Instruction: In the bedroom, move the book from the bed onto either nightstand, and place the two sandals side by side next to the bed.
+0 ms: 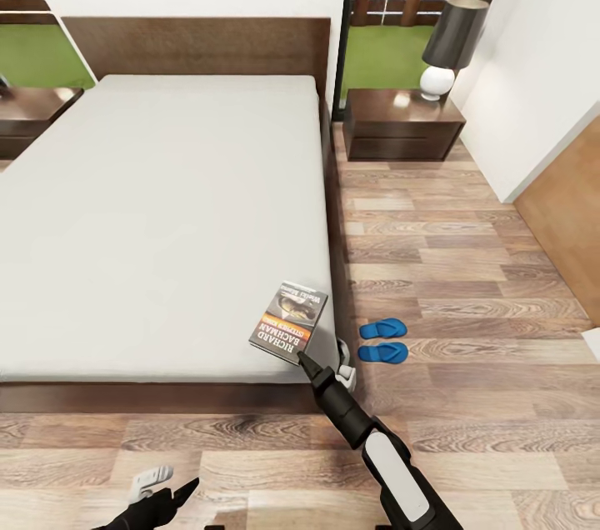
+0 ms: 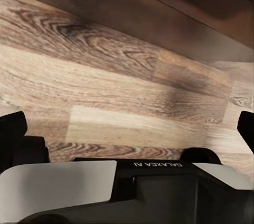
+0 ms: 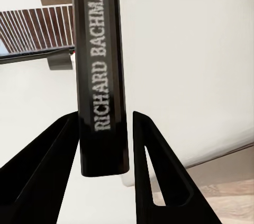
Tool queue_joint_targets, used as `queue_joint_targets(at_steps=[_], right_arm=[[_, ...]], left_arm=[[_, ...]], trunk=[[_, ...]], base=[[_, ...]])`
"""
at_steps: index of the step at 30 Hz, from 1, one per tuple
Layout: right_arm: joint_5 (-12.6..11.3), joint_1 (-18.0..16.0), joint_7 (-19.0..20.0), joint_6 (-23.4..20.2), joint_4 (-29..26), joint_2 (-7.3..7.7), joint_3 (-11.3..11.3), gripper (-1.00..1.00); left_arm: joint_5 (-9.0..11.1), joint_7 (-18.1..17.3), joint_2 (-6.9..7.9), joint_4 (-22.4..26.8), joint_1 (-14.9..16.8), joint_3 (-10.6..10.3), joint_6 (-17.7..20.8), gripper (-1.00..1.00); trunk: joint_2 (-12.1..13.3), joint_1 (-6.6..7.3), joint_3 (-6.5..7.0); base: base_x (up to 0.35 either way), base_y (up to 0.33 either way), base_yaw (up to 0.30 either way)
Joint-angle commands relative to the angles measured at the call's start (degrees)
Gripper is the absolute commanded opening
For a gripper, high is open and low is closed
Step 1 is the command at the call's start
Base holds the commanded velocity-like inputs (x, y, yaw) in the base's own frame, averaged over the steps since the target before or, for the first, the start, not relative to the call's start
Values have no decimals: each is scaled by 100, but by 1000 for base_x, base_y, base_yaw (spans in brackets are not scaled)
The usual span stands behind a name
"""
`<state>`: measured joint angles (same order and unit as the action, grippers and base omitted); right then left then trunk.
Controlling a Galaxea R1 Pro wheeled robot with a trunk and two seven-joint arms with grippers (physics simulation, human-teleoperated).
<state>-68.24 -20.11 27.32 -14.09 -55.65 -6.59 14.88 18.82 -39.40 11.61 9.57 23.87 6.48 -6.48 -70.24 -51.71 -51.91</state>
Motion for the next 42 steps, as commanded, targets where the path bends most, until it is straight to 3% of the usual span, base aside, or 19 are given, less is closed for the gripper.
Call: queue_joint_targets(at_steps=[1, 40, 42], right_arm=[[-58, -2, 1, -41, 1, -1, -3, -100], [-31, -2, -1, -41, 0, -1, 0, -100], [-31, -2, -5, -41, 1, -1, 1, -100]], left_arm=[[-40, -27, -1, -8, 4, 46, -19, 100], [-42, -33, -1, -8, 4, 46, -19, 100], [-41, -32, -1, -8, 4, 46, -19, 100]], trunk=[[40, 23, 16], [1604, 879, 716], [1604, 879, 716]], base=[[0, 0, 0], [0, 0, 0], [0, 0, 0]])
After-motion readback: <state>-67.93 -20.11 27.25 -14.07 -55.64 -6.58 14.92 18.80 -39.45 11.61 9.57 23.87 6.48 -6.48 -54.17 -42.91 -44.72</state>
